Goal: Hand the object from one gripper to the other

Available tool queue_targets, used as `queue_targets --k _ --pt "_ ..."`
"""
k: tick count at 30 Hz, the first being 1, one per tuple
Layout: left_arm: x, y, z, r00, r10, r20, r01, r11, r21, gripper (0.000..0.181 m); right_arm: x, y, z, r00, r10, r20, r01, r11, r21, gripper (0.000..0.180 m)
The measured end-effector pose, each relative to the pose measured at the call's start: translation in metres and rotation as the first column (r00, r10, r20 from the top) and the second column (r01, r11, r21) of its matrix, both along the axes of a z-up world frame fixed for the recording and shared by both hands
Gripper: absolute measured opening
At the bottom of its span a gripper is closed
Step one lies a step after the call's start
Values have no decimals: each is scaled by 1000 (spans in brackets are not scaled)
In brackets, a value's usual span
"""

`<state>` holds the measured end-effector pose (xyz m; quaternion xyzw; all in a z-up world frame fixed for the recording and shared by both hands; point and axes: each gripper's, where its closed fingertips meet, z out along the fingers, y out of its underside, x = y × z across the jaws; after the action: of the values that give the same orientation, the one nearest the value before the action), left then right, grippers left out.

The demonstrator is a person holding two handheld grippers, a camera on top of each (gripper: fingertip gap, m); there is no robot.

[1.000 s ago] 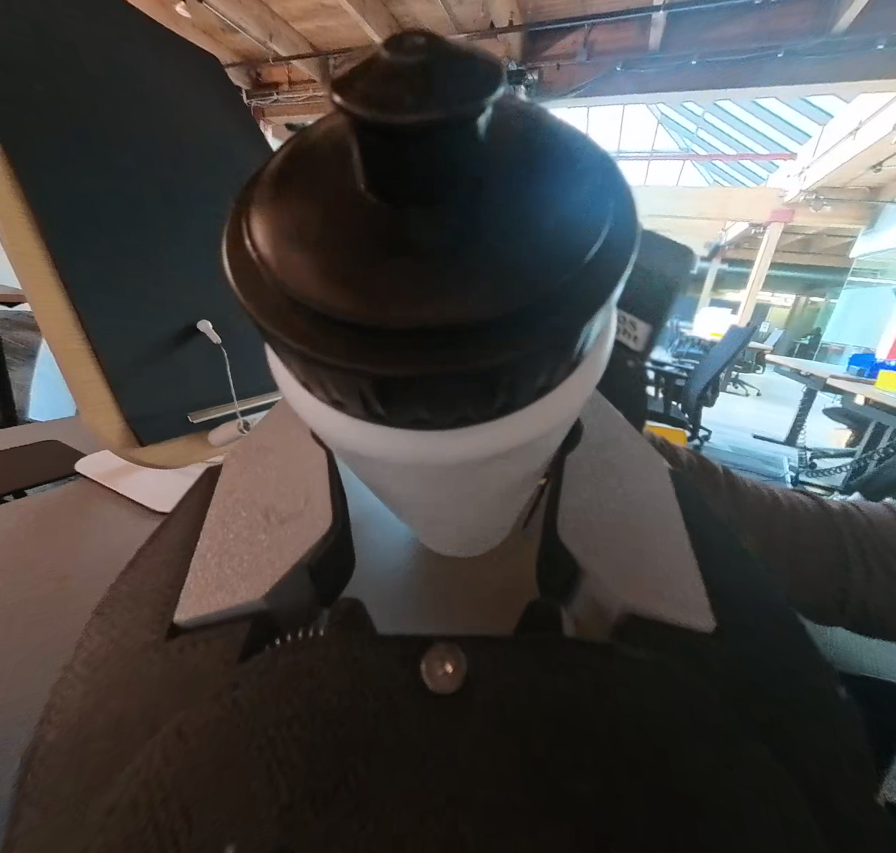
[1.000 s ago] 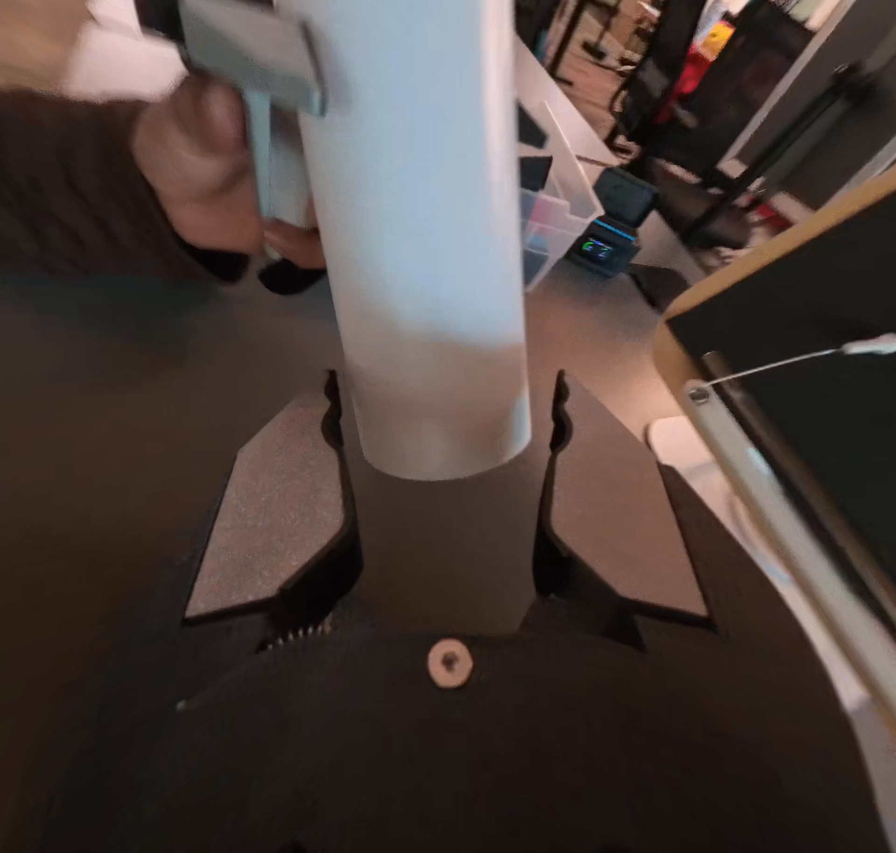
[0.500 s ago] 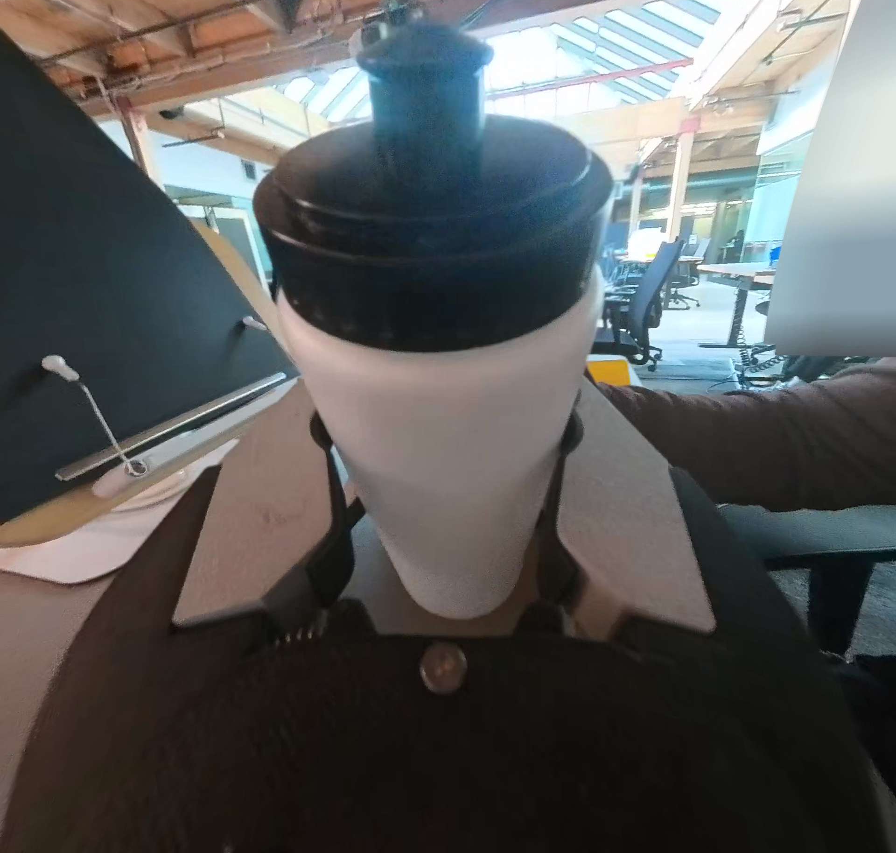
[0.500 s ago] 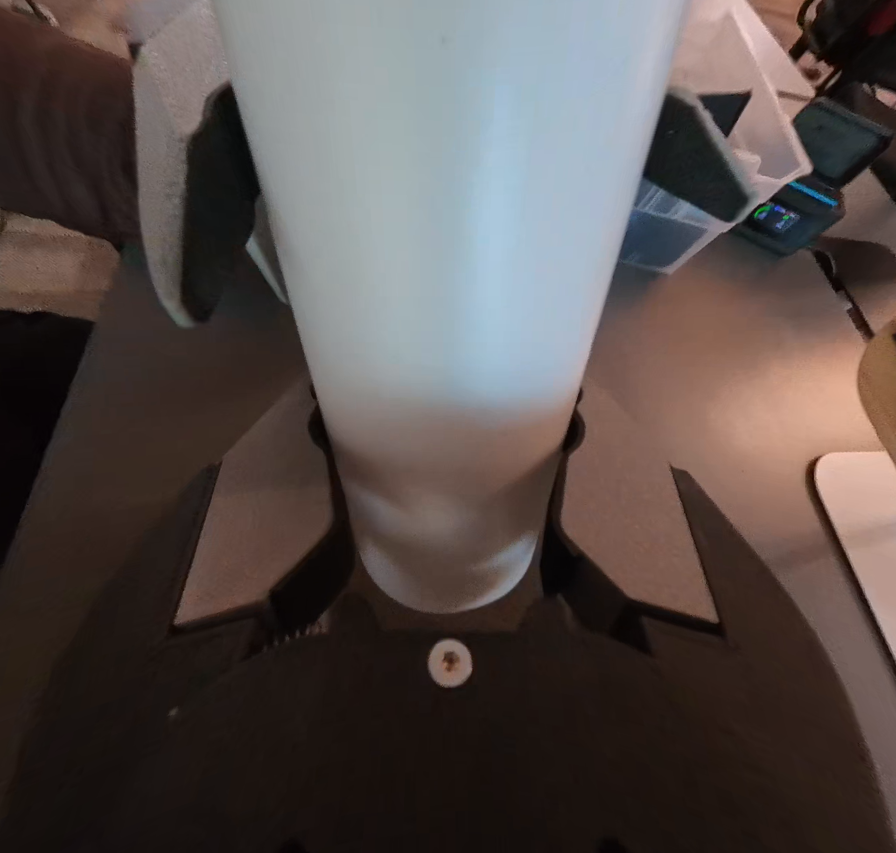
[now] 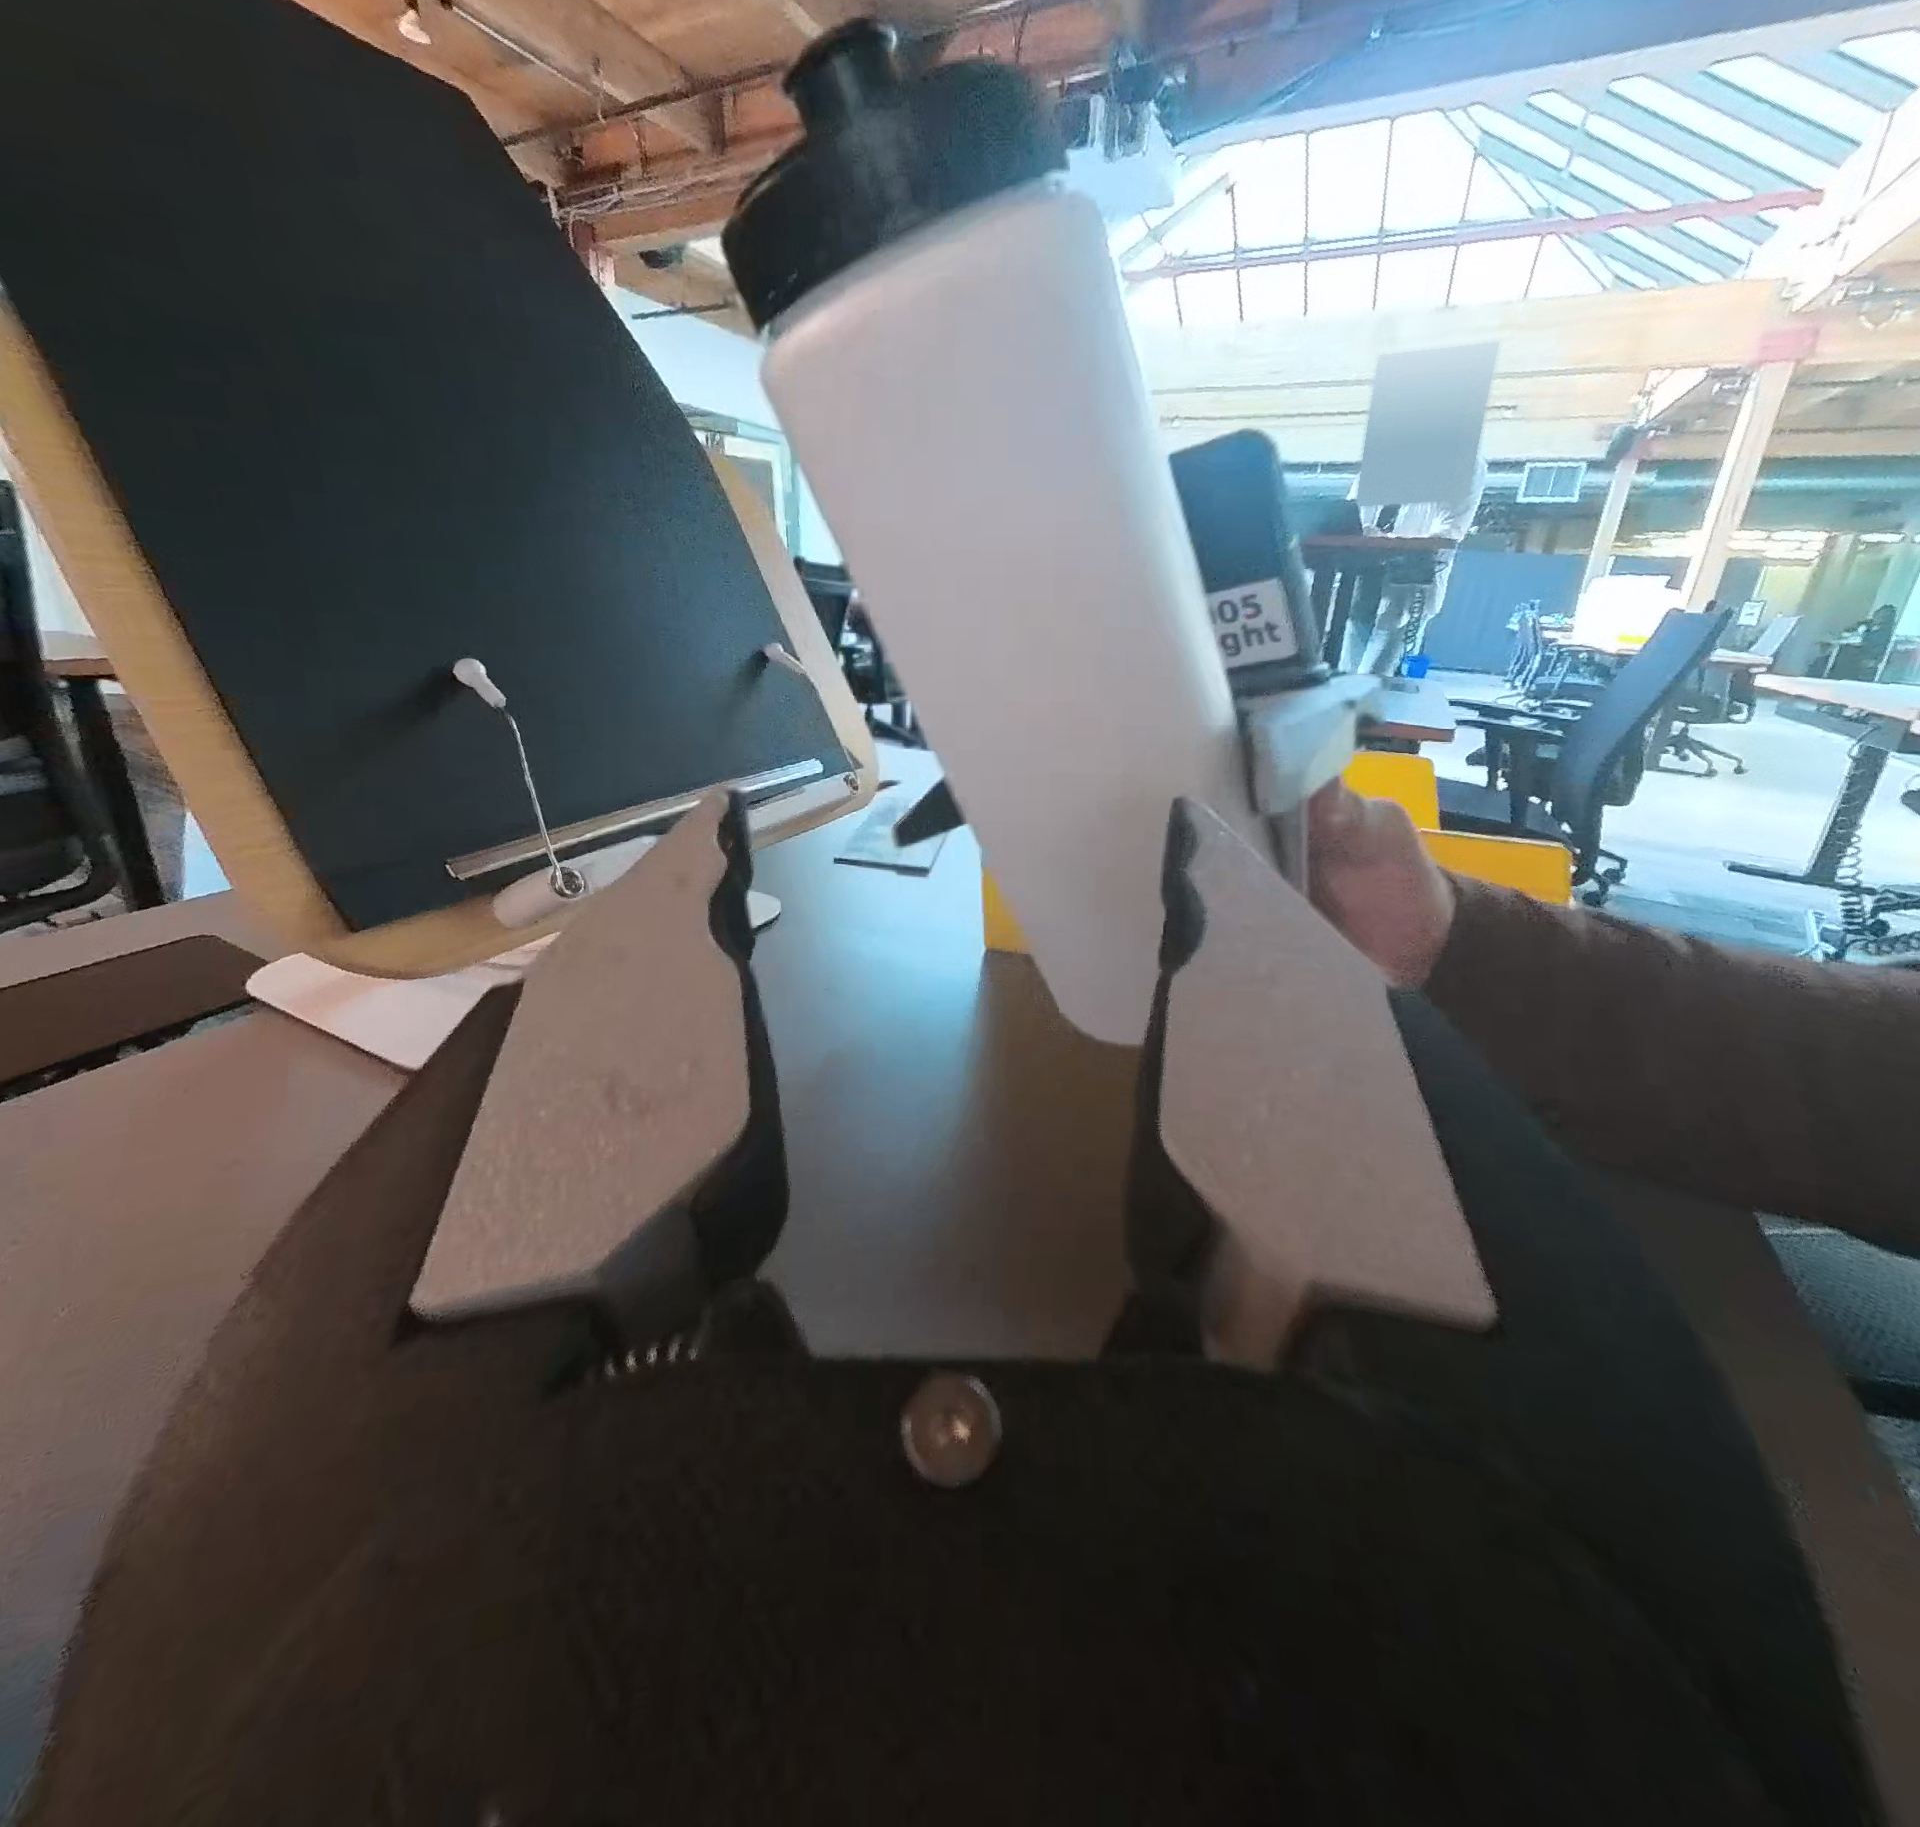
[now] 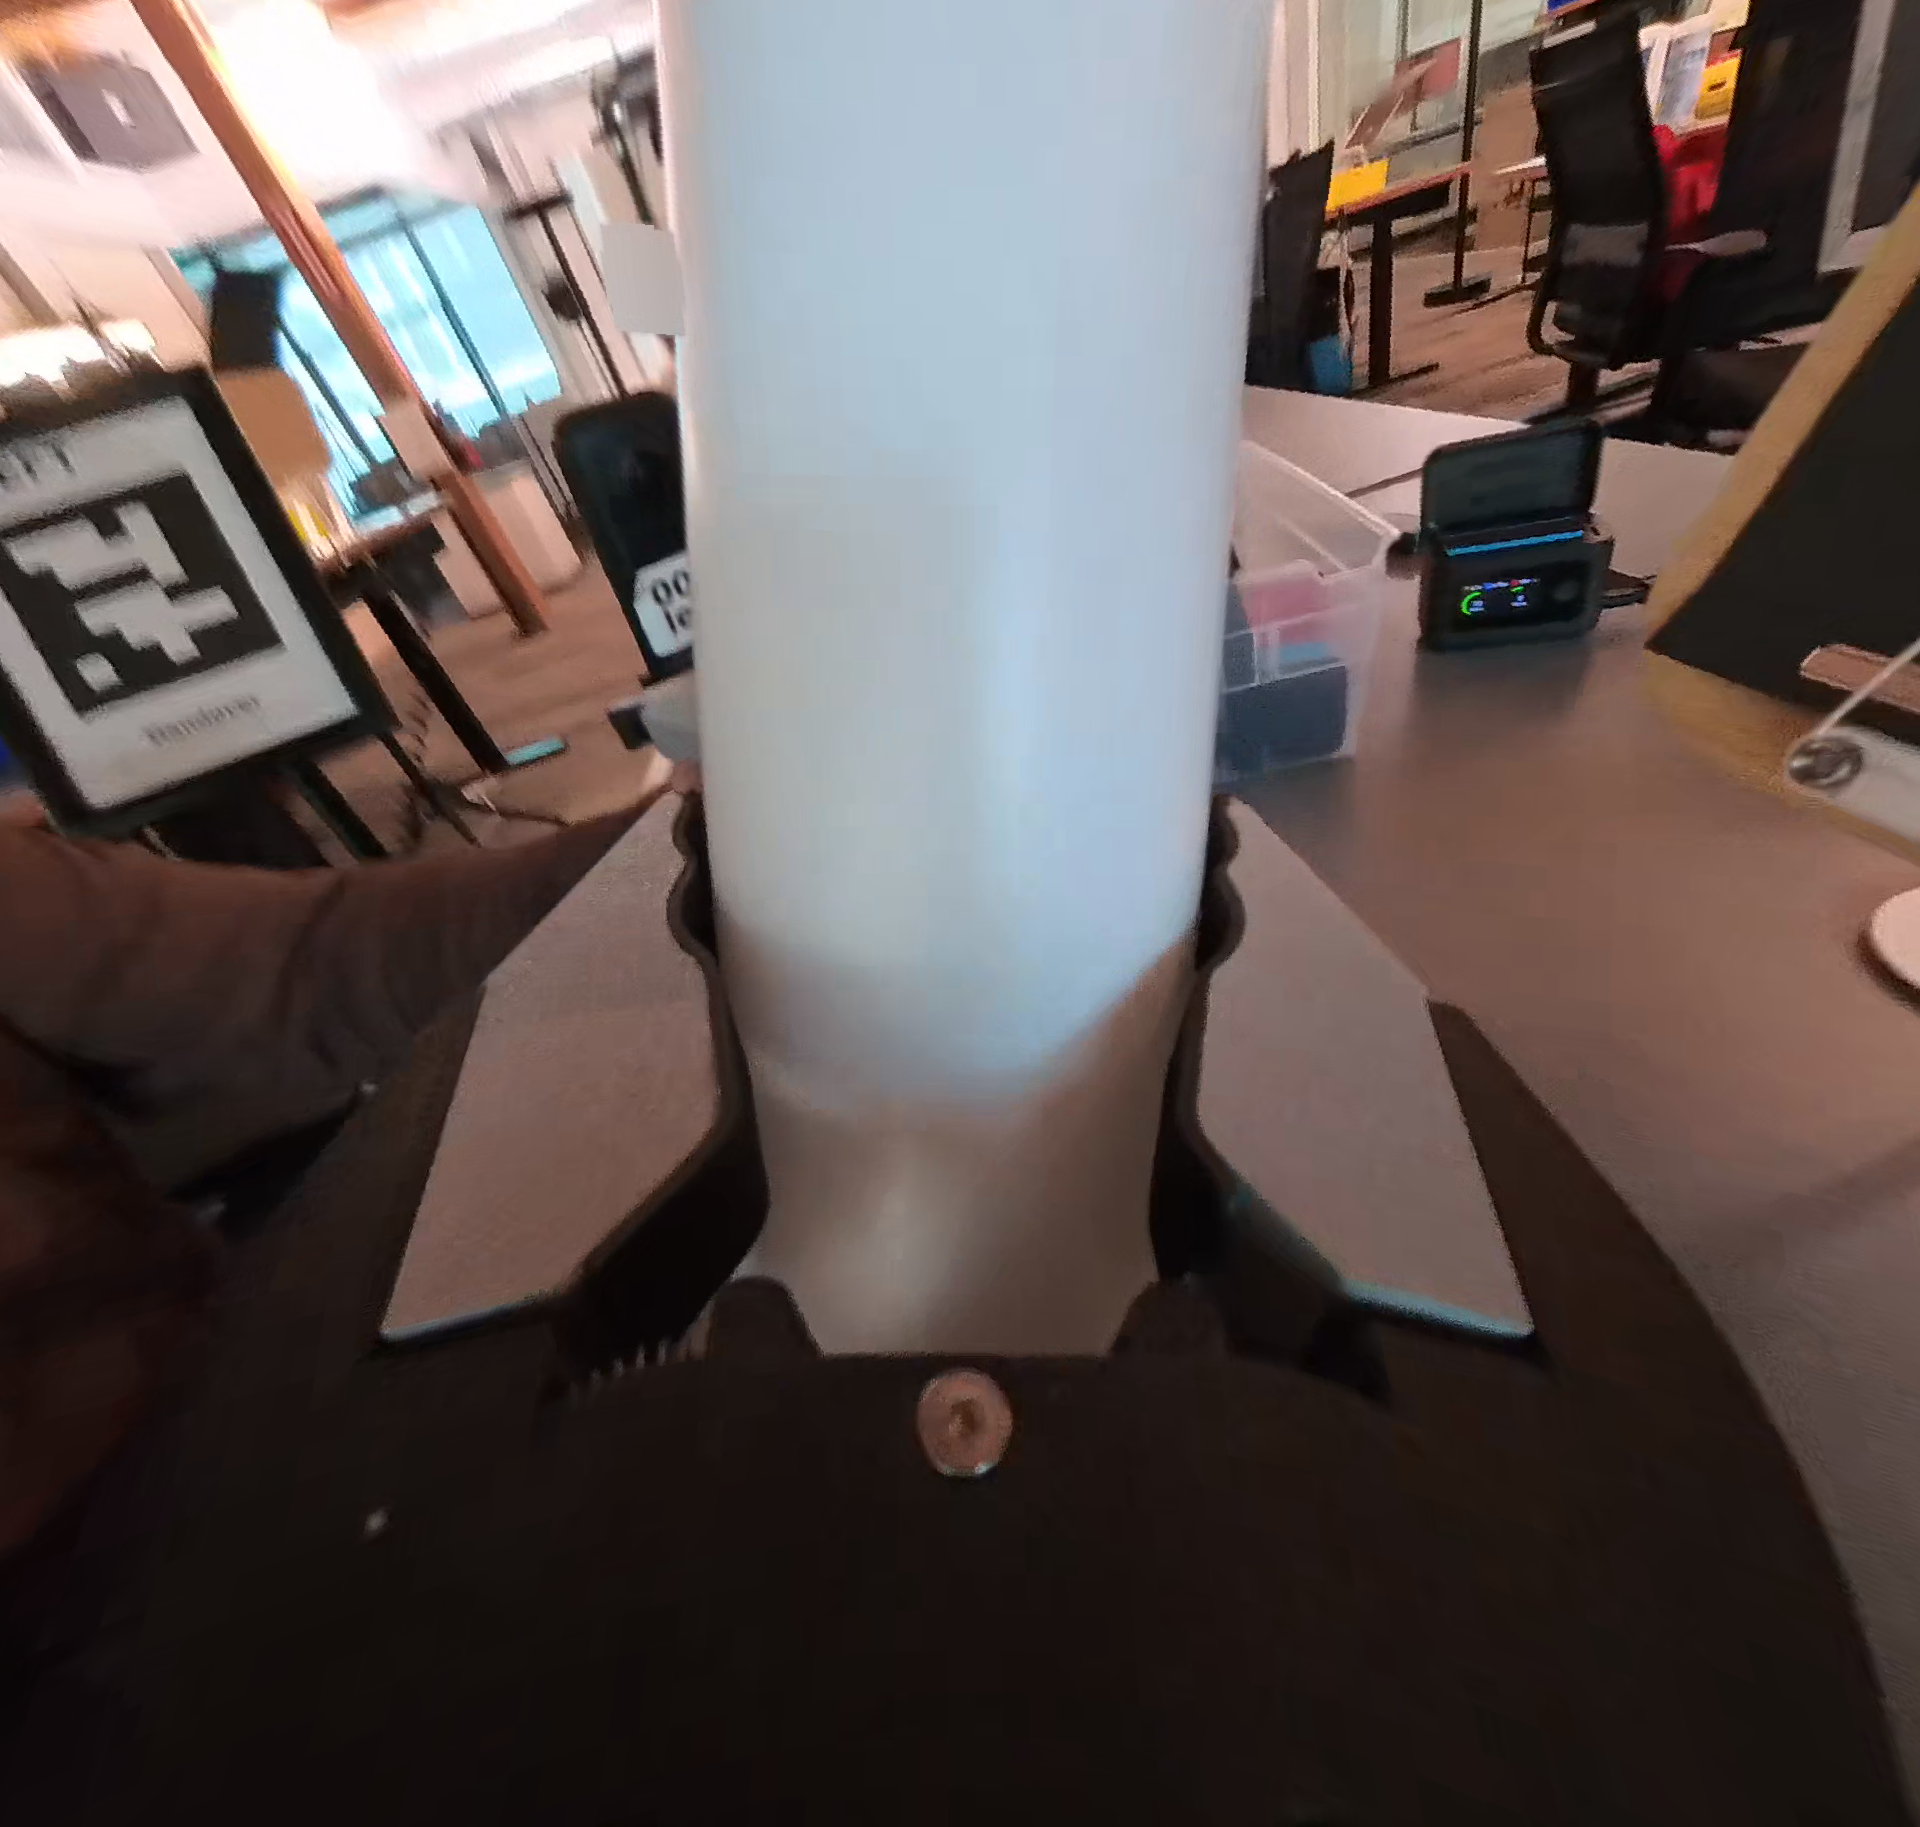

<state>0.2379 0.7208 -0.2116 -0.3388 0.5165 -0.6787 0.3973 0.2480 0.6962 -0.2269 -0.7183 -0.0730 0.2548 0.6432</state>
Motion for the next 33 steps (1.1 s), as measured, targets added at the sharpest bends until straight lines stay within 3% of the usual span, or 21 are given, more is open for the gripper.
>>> queue_targets --k 6,9,11,14,19,23,28,30,33 --pt "3 -8 -12 998 -28 -55 30 999 29 70 -22 -47 61 998 -63 -7 63 993 96 93" --pt "6 -9 -17 996 -36 -81 38 999 19 65 -7 -82 103 975 -207 78 200 976 86 93" --pt "6 -9 -18 996 -34 -85 36 999 26 62 20 -112 126 929 -338 148 330 941 76 93" --pt "7 -7 -18 996 -22 -89 25 999 26 59 77 -161 134 798 -542 264 555 832 30 93" --pt "9 -5 -20 994 -15 -110 16 1000 7 57 158 -222 67 661 -657 363 744 635 -207 92" --pt "10 -6 -25 991 -19 -130 21 1000 8 55 217 -268 -30 526 -638 562 845 314 -433 94" --pt "11 -9 -28 988 -57 -145 54 998 -22 49 230 -300 -127 552 -462 694 790 25 -612 94" --pt "11 -9 -29 986 -67 -155 63 997 -33 49 233 -307 -141 555 -414 721 782 -36 -623 94" --pt "11 -10 -31 984 -68 -162 65 998 -28 50 240 -305 -136 525 -453 721 793 -48 -607 92"
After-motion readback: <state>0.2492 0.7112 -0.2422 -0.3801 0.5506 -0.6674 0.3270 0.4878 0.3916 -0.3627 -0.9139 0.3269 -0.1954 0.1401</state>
